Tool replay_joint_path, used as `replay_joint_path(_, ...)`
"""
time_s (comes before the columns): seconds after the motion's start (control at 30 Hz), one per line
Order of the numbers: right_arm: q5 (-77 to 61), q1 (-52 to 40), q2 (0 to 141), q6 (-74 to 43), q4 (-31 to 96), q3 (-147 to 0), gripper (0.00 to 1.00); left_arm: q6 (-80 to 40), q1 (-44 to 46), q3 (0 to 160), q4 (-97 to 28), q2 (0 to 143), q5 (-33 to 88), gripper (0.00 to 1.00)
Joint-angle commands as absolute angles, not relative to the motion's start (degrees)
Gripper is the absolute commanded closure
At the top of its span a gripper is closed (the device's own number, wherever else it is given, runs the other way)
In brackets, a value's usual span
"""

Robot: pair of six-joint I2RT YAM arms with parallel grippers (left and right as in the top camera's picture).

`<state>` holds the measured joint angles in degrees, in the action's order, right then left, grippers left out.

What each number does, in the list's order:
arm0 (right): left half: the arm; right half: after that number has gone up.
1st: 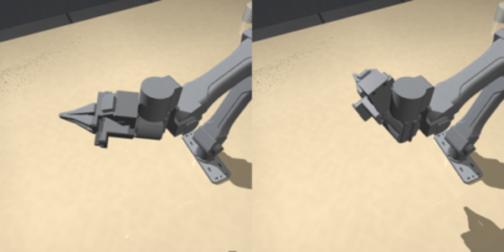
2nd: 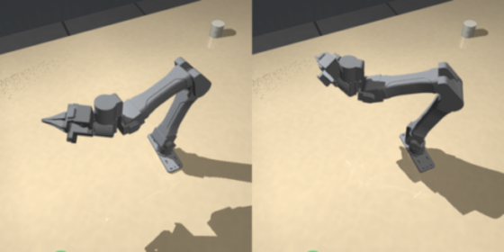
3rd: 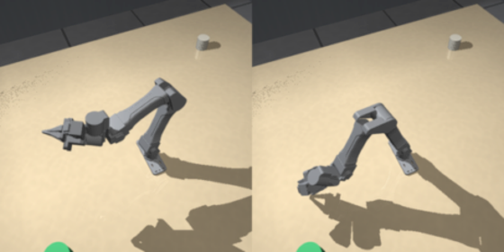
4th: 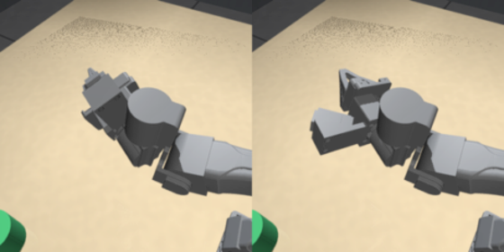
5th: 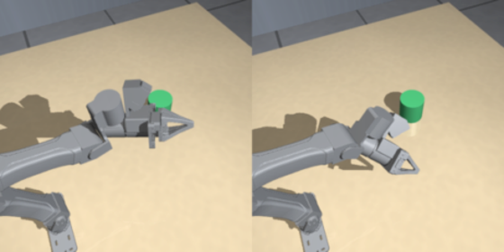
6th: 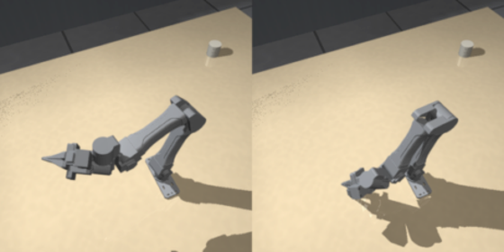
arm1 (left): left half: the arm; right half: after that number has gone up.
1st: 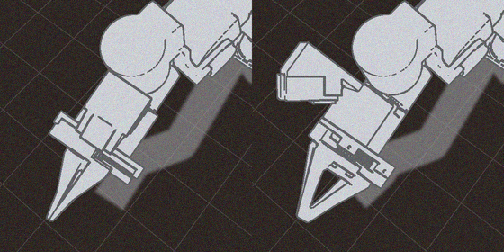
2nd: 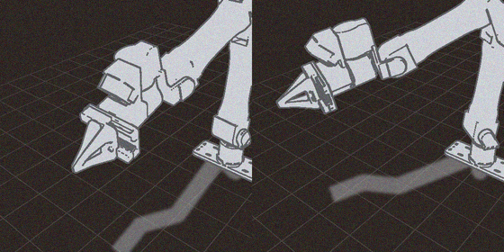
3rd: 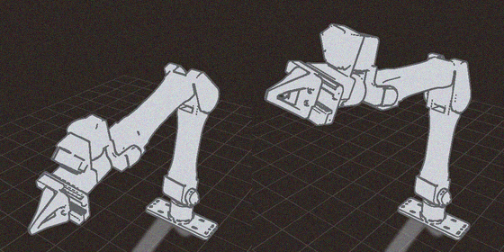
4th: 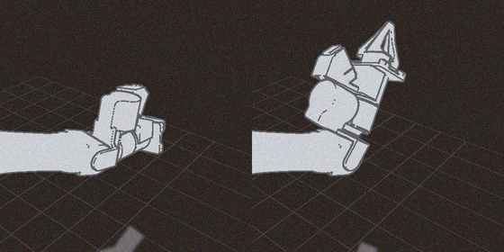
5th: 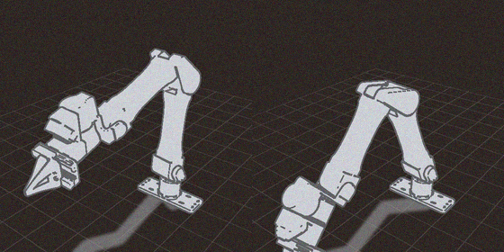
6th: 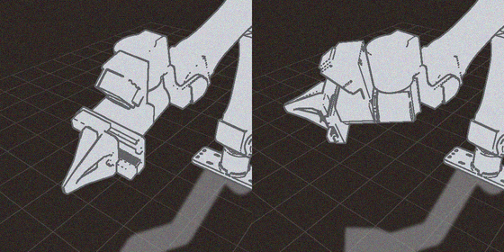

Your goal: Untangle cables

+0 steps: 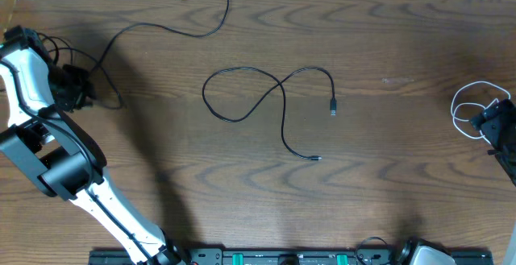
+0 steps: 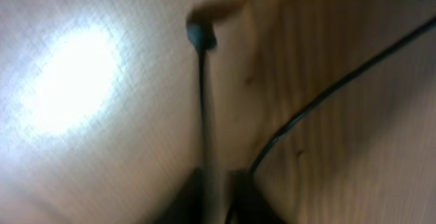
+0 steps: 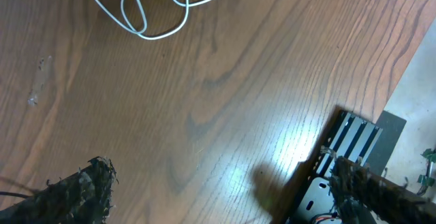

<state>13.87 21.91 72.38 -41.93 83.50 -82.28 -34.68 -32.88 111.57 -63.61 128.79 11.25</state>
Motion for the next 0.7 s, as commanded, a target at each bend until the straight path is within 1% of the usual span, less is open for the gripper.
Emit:
replay_joint_path(0.0,14.4,22.2,72.3,-42.8,83.5,-82.3,0.01,-34.6,-33.0,111.2,-60.2,128.1,14.9,0.92)
replay_joint_path(0.07,14.4,22.2,72.3,-42.8,83.6,-82.3,0.01,-34.6,-33.2,111.5,-54.6,128.0,22.0,0.92)
replay_joint_path(0.13,14.4,22.2,72.3,-42.8,83.6,-82.3,0.01,-34.7,-33.7,112.6,-47.4,127.8,32.3,0.93)
replay_joint_path(0.17,14.4,22.2,72.3,-42.8,83.6,-82.3,0.01,-35.9,-34.0,113.9,-42.9,127.7,37.8,0.92)
replay_joint_path(0.2,14.4,22.2,72.3,-42.8,83.6,-82.3,0.01,-38.1,-34.2,115.2,-39.4,127.7,40.8,0.92)
replay_joint_path(0.3,14.4,22.2,72.3,-42.8,83.6,-82.3,0.01,-46.9,-34.3,121.6,-28.3,127.3,44.7,0.93)
replay_joint_path(0.4,14.4,22.2,72.3,-42.8,83.6,-82.3,0.01,-47.1,-34.0,130.3,-21.6,127.2,44.1,0.93)
replay_joint_path(0.43,14.4,22.2,72.3,-42.8,83.6,-82.3,0.01,-45.5,-34.0,133.0,-20.9,127.2,42.5,0.85)
replay_joint_path(0.47,14.4,22.2,72.3,-42.8,83.6,-82.3,0.01,-44.7,-34.0,133.2,-20.8,127.2,42.3,0.56)
replay_joint_path(0.5,14.4,22.2,72.3,-42.8,83.6,-82.3,0.01,-43.6,-34.0,133.2,-21.2,127.2,42.4,0.16)
replay_joint_path(0.53,14.4,22.2,72.3,-42.8,83.6,-82.3,0.01,-41.0,-33.9,133.2,-23.2,127.6,42.3,0.02)
replay_joint_path(0.6,14.4,22.2,72.3,-42.8,83.6,-82.3,0.01,-33.4,-33.7,132.9,-30.5,128.2,40.1,0.01)
replay_joint_path(0.67,14.4,22.2,72.3,-42.8,83.6,-82.3,0.01,-26.9,-33.3,132.2,-38.3,128.7,34.6,0.01)
